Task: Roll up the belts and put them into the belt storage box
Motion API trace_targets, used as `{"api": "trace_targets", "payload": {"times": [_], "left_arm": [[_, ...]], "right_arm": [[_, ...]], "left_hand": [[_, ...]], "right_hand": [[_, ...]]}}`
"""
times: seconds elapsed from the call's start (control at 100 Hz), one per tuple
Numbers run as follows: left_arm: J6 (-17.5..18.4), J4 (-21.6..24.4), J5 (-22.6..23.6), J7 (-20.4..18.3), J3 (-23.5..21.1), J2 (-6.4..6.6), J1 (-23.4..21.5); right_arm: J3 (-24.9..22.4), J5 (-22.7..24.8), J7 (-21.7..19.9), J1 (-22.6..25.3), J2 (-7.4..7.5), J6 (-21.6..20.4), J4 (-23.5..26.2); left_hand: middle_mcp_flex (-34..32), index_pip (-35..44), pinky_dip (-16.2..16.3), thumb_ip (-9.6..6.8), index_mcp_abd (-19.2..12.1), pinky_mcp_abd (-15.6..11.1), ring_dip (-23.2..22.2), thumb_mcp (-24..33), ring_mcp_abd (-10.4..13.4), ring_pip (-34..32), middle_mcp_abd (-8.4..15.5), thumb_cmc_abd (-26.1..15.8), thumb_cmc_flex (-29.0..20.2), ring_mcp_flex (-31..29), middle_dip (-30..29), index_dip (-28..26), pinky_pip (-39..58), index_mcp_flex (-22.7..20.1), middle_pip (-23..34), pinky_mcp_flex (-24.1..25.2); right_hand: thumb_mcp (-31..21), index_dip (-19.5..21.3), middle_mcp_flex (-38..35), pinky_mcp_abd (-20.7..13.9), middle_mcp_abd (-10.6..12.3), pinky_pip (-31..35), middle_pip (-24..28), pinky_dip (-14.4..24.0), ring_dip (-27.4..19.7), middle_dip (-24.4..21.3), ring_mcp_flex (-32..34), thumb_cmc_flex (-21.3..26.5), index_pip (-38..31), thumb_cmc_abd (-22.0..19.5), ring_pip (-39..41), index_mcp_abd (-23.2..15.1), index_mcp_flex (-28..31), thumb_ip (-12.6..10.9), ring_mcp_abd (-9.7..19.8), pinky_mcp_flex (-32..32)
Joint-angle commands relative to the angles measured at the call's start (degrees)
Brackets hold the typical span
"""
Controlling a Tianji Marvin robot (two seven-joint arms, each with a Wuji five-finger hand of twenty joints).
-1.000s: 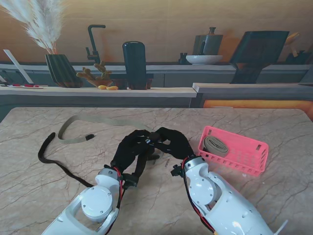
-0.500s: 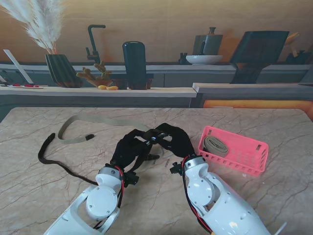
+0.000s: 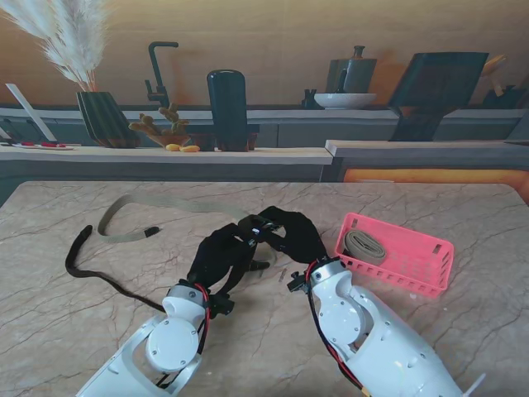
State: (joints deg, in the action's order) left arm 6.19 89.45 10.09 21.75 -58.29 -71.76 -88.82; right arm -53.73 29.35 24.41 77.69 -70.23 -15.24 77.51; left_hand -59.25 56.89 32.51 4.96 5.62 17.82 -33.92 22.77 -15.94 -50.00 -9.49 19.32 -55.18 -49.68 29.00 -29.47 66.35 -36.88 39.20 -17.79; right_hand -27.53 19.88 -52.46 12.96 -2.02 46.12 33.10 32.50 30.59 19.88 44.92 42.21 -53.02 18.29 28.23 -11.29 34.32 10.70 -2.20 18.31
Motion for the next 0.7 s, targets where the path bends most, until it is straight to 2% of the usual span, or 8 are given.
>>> {"api": "trace_targets", "payload": {"times": [0.0,0.21,0.32,0.55,0.62,0.69], "left_arm": [[0.48,0.82,-0.16,-0.67,-0.04,-0.02,-0.63],[0.62,1.24,-2.35,-1.90,-0.10,0.03,-0.87],[0.61,1.29,-3.68,-2.16,-0.07,-0.08,-0.89],[0.66,1.72,-5.13,-2.41,-0.23,-0.17,-1.19],[0.76,1.74,-5.11,-2.52,-0.25,-0.12,-1.21],[0.99,1.72,-5.11,-2.78,-0.28,-0.04,-1.23]], "right_arm": [[0.42,0.31,-2.15,-0.35,0.57,-0.69,-0.12],[0.57,-0.40,-8.40,-0.95,1.96,-2.96,0.21],[0.80,-0.36,-10.78,-1.30,2.60,-4.45,0.25],[1.79,-0.28,-15.57,-2.44,3.80,-7.41,-0.04],[2.22,-0.44,-16.05,-2.76,3.86,-7.69,-0.28],[2.61,-0.63,-16.51,-3.03,3.91,-7.84,-0.50]], "left_hand": [[1.39,-1.98,0.44,0.92,-5.74,-0.62,-1.23,-2.85,0.17,1.40,1.03,-2.67,-2.82,1.42,-0.03,-1.46,-0.64,1.55,-0.97,0.90],[2.40,-2.29,0.18,0.45,-4.66,-1.00,-1.19,-3.24,0.03,2.44,0.79,-4.79,-3.23,2.50,-0.23,-2.14,-1.40,2.71,-1.77,1.83],[3.09,-2.43,0.00,0.52,-5.16,-1.16,-1.21,-3.80,0.13,2.92,1.01,-5.36,-3.09,3.30,-0.33,-2.47,-1.90,3.25,-2.17,2.58],[4.10,-2.35,-0.13,0.49,-5.81,-1.46,-1.79,-5.28,0.08,3.25,1.09,-6.36,-3.03,4.74,0.07,-3.97,-2.47,4.06,-2.31,3.72],[4.18,-2.42,-0.11,0.44,-5.84,-1.40,-1.89,-5.50,0.06,3.28,1.14,-6.45,-3.15,4.77,0.14,-4.13,-2.47,4.10,-2.34,3.75],[4.24,-2.53,-0.12,0.39,-5.81,-1.33,-1.95,-5.80,-0.60,3.46,1.12,-6.43,-3.16,5.10,0.21,-4.23,-2.53,4.10,-2.41,3.83]], "right_hand": [[-3.84,0.56,2.41,0.05,-0.87,1.67,0.05,-0.97,0.15,-0.08,-1.61,5.59,-2.85,-4.94,-0.13,-5.23,1.28,-4.57,0.17,-0.65],[-3.84,-0.98,7.08,-0.78,-1.64,0.82,-2.15,-1.03,-0.27,-0.51,-2.63,6.08,-0.03,-4.97,-1.66,-1.31,-3.56,-4.75,0.54,-0.32],[-3.90,-1.50,8.66,-1.17,-1.81,0.44,-2.68,-0.84,-0.13,-0.59,-2.73,5.95,0.93,-3.98,-1.91,-0.01,-5.17,-4.91,0.99,-0.06],[-11.56,-0.72,10.50,-1.79,-1.76,-1.99,-3.63,1.83,0.76,-0.49,-2.41,3.52,4.57,0.34,-3.55,2.01,-6.28,-4.66,1.47,0.82],[-11.40,-0.69,9.87,-1.57,-2.00,-2.09,-3.53,1.97,0.84,-0.46,-1.99,3.35,4.58,0.15,-3.48,2.37,-5.62,-4.41,1.19,0.95],[-7.55,-1.58,8.86,-1.33,-2.28,-2.59,-4.03,2.73,1.23,-0.53,-1.67,4.44,3.67,-2.28,-3.52,2.39,-4.70,-4.06,0.65,1.03]]}}
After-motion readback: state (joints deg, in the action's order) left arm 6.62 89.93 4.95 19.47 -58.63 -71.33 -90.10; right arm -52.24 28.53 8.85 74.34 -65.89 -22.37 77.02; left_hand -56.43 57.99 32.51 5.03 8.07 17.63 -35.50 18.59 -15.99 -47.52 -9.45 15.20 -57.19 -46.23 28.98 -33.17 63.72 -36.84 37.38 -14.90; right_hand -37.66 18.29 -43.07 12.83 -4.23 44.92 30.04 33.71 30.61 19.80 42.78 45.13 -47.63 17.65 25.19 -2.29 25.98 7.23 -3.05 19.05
